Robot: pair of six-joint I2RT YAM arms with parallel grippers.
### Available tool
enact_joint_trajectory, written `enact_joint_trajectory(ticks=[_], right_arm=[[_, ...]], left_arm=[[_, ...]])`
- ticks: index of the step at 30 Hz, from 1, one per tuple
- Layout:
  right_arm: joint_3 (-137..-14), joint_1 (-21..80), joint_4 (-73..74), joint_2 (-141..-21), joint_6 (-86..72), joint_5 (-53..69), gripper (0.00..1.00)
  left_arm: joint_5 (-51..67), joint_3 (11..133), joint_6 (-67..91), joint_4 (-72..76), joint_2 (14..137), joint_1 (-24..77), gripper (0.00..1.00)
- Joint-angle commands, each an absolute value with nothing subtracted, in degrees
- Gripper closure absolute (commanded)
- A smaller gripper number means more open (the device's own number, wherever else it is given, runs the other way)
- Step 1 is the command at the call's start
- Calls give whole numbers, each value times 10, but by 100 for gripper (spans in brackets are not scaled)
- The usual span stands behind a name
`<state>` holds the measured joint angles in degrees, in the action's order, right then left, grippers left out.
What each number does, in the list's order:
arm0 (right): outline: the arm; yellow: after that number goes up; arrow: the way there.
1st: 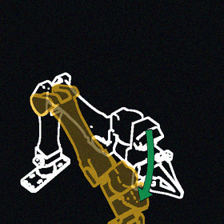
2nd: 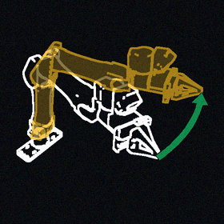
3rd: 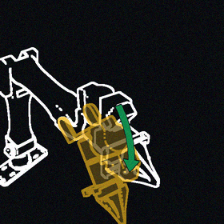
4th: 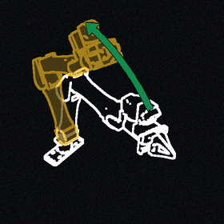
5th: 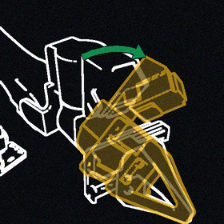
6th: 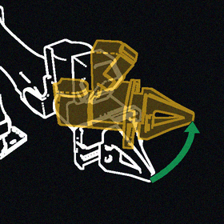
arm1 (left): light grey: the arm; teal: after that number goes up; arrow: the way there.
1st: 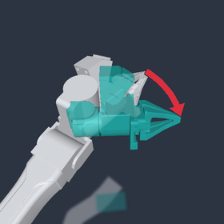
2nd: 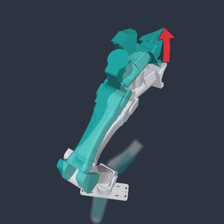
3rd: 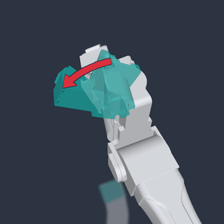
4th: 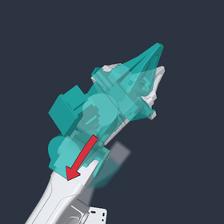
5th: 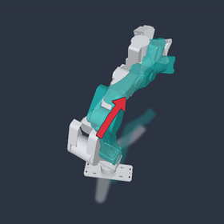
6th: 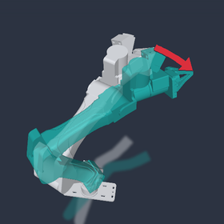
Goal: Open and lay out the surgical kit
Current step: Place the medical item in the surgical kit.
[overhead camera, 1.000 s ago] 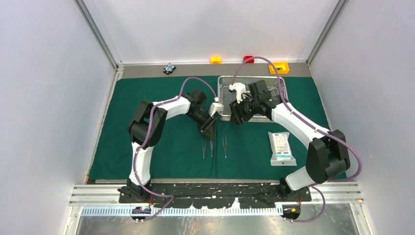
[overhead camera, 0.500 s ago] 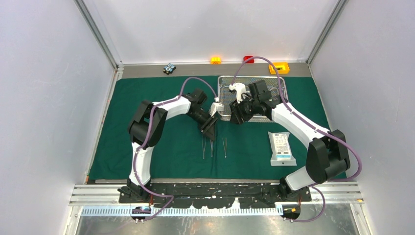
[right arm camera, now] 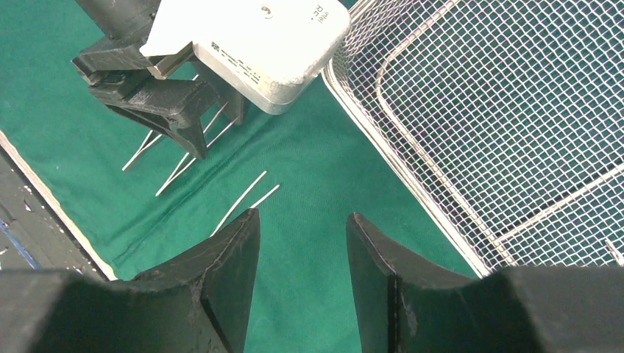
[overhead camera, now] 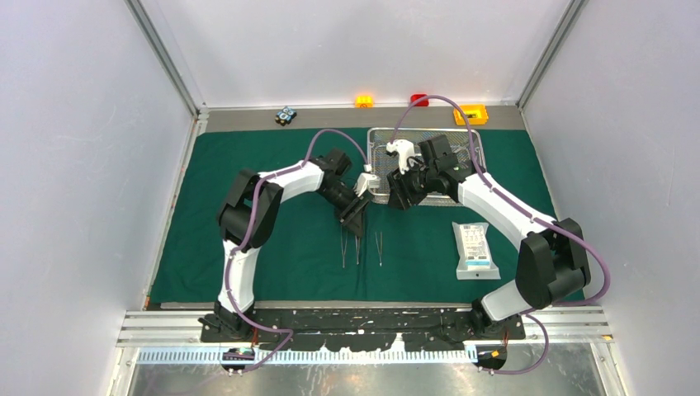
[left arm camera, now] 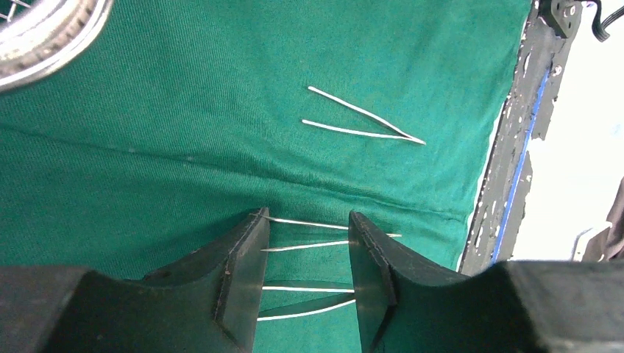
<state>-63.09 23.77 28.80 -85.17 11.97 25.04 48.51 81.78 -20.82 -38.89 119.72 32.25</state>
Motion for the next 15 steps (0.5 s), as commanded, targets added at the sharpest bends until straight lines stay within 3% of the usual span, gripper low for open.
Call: enact_joint_trajectory(ticks=[1,15], right_arm=[[-638,235,279,-854,128,261,48],[-638,236,278,-854,129,261,49]], left_arm=[[438,834,-236,-404,1184,323,53],[426,844,-256,-408,1167,322,52]])
